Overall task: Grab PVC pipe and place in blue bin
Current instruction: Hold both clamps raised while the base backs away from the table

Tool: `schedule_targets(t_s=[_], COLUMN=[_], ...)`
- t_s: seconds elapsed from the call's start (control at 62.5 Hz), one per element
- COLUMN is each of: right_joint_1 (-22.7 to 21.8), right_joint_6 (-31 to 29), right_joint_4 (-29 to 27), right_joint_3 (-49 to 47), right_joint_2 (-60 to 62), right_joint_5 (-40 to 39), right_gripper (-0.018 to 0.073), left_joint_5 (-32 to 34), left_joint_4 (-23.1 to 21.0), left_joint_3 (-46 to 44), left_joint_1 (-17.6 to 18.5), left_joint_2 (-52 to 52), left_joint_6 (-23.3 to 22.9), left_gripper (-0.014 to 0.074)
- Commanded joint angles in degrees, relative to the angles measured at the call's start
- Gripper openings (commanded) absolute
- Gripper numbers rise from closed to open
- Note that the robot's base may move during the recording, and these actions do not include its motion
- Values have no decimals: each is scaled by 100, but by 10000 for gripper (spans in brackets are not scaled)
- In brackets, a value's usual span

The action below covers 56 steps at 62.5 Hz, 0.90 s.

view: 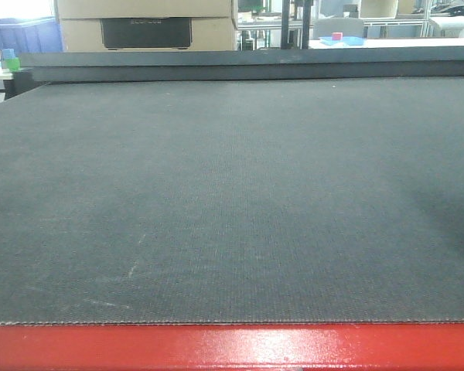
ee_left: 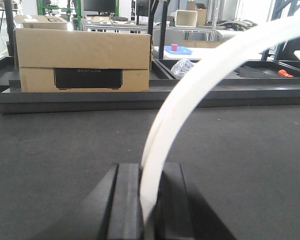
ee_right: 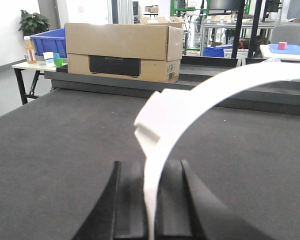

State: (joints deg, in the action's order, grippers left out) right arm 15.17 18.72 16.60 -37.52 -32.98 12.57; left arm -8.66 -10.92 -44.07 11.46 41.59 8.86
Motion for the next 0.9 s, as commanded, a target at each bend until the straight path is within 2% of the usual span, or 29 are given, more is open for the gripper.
schedule_targets(t_s=[0.0,0.88], right_joint_1=[-16,-16], right_joint_6=[11,11], right_joint_4=[137,137], right_joint_3=[-47,-47], right_joint_2=[25,25], right_joint_5=[-101,-101], right_gripper=[-169,-169], left_joint_5=[149,159], left_joint_4=[-8,-8], left_joint_3=[-17,-17], left_joint_1=[47,47], left_joint_2=[-6,-6], left_joint_6=[4,4], left_gripper=[-111,-111])
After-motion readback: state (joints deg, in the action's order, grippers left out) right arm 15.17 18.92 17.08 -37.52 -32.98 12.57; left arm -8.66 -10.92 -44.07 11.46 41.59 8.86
